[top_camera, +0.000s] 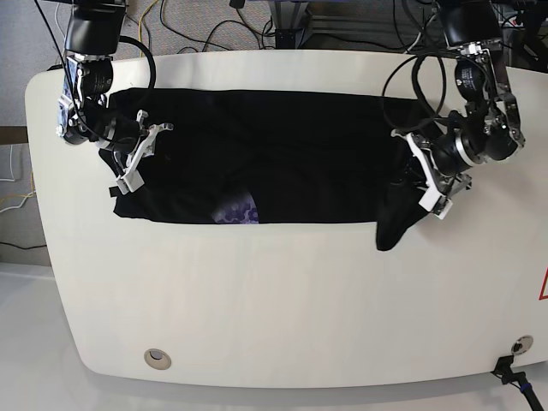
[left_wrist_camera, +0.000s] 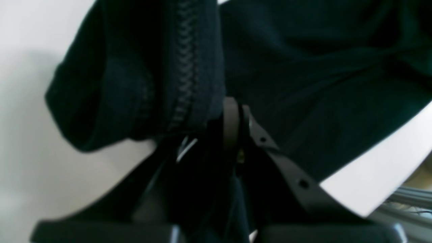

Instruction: Fold the T-shirt properly

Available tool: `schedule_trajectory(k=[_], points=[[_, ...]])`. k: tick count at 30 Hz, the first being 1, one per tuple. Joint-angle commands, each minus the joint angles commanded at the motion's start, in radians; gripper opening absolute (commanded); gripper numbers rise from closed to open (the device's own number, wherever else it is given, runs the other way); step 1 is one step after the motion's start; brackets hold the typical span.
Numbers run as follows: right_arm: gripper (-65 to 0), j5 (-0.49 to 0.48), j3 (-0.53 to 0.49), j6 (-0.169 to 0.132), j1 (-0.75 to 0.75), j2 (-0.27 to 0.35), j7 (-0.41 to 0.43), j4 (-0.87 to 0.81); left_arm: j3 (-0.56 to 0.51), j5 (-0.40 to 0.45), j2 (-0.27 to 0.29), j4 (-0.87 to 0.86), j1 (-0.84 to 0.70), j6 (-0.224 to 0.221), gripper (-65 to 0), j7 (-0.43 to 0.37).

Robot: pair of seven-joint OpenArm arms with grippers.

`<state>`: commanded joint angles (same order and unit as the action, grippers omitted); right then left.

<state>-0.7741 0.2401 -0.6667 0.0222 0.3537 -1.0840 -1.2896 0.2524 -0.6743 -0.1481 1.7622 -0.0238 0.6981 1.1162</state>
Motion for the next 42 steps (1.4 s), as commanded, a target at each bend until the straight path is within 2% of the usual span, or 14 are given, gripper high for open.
schedule_trajectory(k=[5, 9, 13, 14, 17, 19, 22, 25, 28, 31, 34, 37, 40, 42], points=[[-65.0, 0.0, 0.0, 0.0, 0.002, 0.0, 0.0, 0.0, -0.094, -0.002, 0.077, -0.002, 0.014, 0.0, -65.0, 0.0], [-65.0, 0.0, 0.0, 0.0, 0.002, -0.002, 0.0, 0.0, -0.11, 0.0, 0.147, -0.005, 0.035, 0.0, -65.0, 0.0], [-65.0, 0.0, 0.0, 0.0, 0.003, -0.002, 0.0, 0.0, -0.11, 0.0, 0.176, -0.006, 0.037, 0.0, -65.0, 0.0], [-65.0, 0.0, 0.0, 0.0, 0.003, -0.002, 0.0, 0.0, -0.11, 0.0, 0.178, -0.006, 0.037, 0.0, -63.6, 0.0], [-65.0, 0.0, 0.0, 0.0, 0.003, -0.002, 0.0, -0.002, -0.13, -0.002, 0.178, -0.006, 0.037, 0.0, -46.6, 0.0], [-65.0, 0.0, 0.0, 0.0, 0.003, -0.002, 0.0, -0.002, -0.155, -0.005, 0.178, -0.006, 0.037, 0.0, -40.4, 0.0], [-65.0, 0.0, 0.0, 0.0, 0.003, -0.015, 0.0, -0.002, -0.239, -0.006, 0.18, -0.005, 0.037, 0.0, -38.9, 0.0], [-65.0, 0.0, 0.0, 0.0, 0.003, -0.023, 0.0, -0.003, -0.299, -0.028, 0.229, 0.003, 0.038, 0.0, -39.0, 0.0], [-65.0, 0.0, 0.0, 0.0, 0.003, -0.023, 0.0, -0.003, -0.331, -0.035, 0.244, 0.031, 0.055, 0.0, -39.0, 0.002], [-65.0, 0.0, 0.0, 0.0, 0.005, -0.023, 0.0, -0.003, -0.307, -0.031, 0.187, 0.078, 0.066, 0.0, -39.0, 0.002], [-65.0, 0.0, 0.0, 0.0, 0.003, -0.021, 0.0, -0.003, -0.256, -0.026, 0.061, 0.081, 0.084, 0.0, -39.0, -0.005], [-65.0, 0.0, 0.002, 0.002, 0.0, -0.018, 0.0, -0.017, -0.252, 0.028, -0.077, 0.08, 0.075, 0.0, -39.0, -0.075], [-65.0, -0.002, 0.005, 0.002, -0.002, -0.021, 0.0, -0.081, -0.252, 0.061, -0.17, 0.046, 0.04, 0.0, -38.6, -0.118], [-58.6, -0.006, 0.008, 0.002, -0.003, -0.021, -0.003, -0.138, -0.252, 0.06, -0.193, -0.015, 0.04, 0.0, -38.6, -0.12]])
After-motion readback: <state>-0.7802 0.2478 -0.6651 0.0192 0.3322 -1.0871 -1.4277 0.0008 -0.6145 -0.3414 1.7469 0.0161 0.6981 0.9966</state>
